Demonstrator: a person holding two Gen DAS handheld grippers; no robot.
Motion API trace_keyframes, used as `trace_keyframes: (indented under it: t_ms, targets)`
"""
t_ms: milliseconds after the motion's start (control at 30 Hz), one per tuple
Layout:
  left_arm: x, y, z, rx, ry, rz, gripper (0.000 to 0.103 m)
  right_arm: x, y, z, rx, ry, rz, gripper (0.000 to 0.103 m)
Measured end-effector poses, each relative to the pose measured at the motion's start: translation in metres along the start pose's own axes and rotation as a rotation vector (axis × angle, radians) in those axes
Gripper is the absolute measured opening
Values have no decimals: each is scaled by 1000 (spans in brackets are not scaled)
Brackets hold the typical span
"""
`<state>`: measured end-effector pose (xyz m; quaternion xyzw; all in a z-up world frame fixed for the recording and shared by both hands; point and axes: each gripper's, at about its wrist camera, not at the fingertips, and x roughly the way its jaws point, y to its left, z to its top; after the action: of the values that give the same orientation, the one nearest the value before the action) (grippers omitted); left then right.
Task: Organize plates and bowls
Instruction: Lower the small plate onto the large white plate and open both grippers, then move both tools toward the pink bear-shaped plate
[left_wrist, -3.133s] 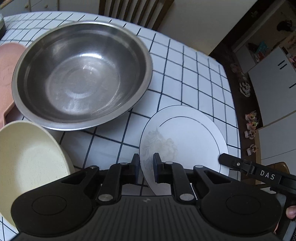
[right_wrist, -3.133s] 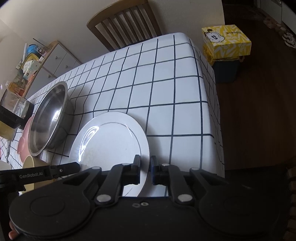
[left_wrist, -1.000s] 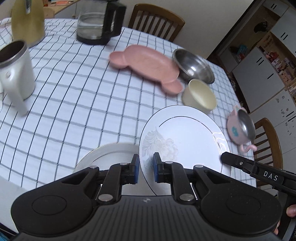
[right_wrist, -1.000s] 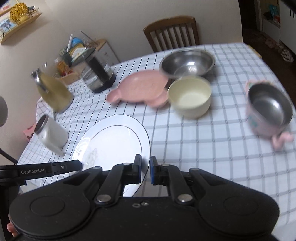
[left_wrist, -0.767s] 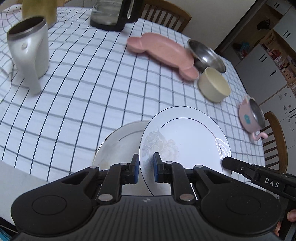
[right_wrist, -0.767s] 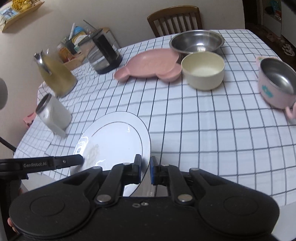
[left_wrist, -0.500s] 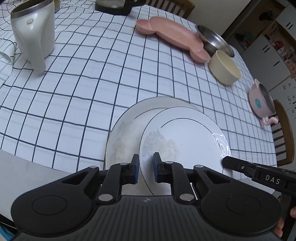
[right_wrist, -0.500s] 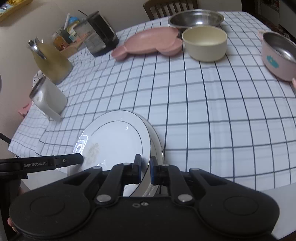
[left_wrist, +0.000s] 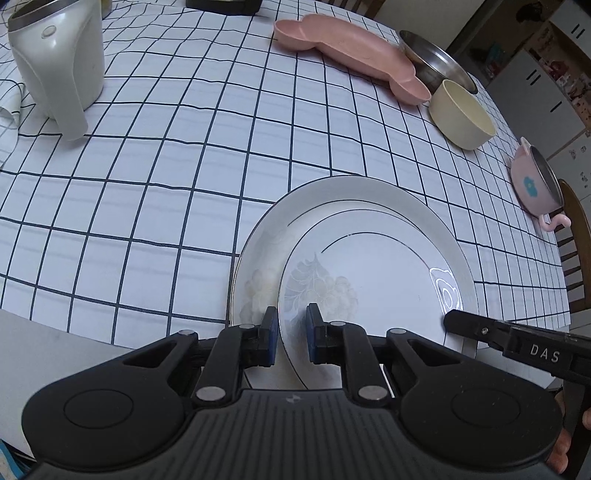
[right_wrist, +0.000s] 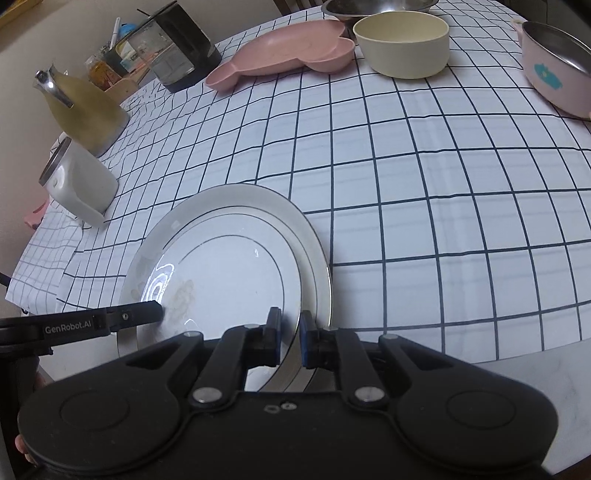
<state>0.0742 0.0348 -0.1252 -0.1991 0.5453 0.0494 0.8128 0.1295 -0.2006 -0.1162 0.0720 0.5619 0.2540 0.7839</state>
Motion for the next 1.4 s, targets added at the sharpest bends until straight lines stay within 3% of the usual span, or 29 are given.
trace_keyframes:
  t_ms: [267,800,1000,1267,1400]
  targets:
    - [-1,5,1,30,28,-16,14,1,-7,4,41,4,12,9]
    - [-19,6,-6,102,57,-26,14,4,13,4,-68,20,-59,13]
    - [-43,-4,-10,168,-9,-38,14,-12,23,2,-119,-5,-73,23]
    - [-76,-25,-7,255,-165,-45,15,-44,42,2,-162,-88,-91,32]
    - [-86,-33,-6,279,-214,-56,15,-60,53,1,-189,-132,-96,43]
